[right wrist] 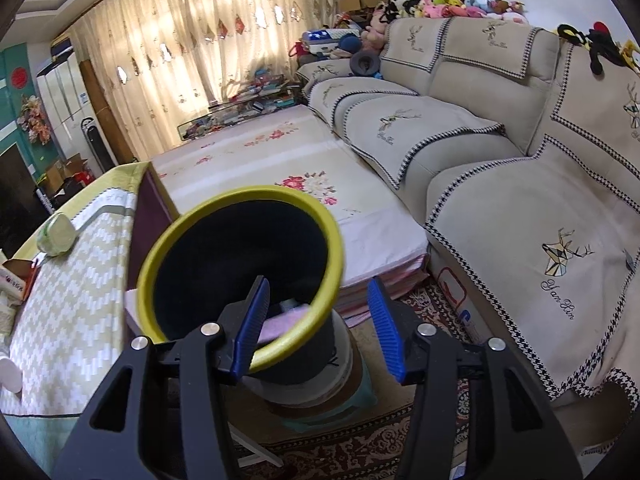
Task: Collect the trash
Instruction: 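Move the carton over the bin and open the left gripper, then grasp the white pill bottle lying on the table with the right gripper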
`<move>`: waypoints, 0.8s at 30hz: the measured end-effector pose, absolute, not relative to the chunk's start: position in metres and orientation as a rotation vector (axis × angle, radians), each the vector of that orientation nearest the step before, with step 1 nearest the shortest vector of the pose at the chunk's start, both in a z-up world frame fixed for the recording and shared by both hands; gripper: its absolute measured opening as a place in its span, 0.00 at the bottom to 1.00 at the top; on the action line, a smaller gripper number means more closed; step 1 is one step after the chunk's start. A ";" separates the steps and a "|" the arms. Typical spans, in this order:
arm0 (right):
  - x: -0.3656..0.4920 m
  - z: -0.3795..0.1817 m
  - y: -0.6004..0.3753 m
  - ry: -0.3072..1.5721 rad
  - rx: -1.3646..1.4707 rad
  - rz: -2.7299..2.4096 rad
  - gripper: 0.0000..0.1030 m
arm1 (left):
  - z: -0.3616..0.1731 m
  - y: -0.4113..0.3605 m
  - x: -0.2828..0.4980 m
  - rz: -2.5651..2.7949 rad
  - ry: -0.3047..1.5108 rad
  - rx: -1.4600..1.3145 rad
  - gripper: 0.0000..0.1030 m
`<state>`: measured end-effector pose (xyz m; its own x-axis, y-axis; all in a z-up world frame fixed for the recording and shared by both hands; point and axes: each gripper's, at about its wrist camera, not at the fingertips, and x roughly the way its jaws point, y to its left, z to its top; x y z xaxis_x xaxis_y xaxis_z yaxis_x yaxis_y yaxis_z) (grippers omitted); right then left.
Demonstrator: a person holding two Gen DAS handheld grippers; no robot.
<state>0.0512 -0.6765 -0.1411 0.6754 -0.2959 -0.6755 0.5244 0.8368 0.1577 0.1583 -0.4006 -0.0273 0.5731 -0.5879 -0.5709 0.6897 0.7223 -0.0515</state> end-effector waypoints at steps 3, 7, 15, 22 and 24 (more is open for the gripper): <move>0.058 -0.135 -0.657 0.693 0.339 -0.430 0.51 | -0.014 -0.341 0.145 -0.677 0.566 0.177 0.89; 0.071 -0.126 -0.620 0.706 0.295 -0.343 0.51 | -0.006 -0.252 0.138 -0.560 0.583 0.120 0.89; 0.100 -0.116 -0.521 0.742 0.219 -0.094 0.52 | -0.006 -0.106 0.120 -0.289 0.556 0.057 0.91; 0.114 -0.096 -0.429 0.743 0.139 0.152 0.57 | -0.014 -0.040 0.108 -0.202 0.548 -0.018 0.92; 0.117 -0.090 -0.405 0.744 0.118 0.196 0.60 | -0.017 -0.040 0.106 -0.195 0.546 -0.023 0.92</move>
<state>0.1172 -0.4051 -0.0900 0.7185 0.2184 -0.6603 -0.1345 0.9751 0.1761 0.1061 -0.0399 -0.0165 0.8363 -0.1909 -0.5140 0.1785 0.9812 -0.0741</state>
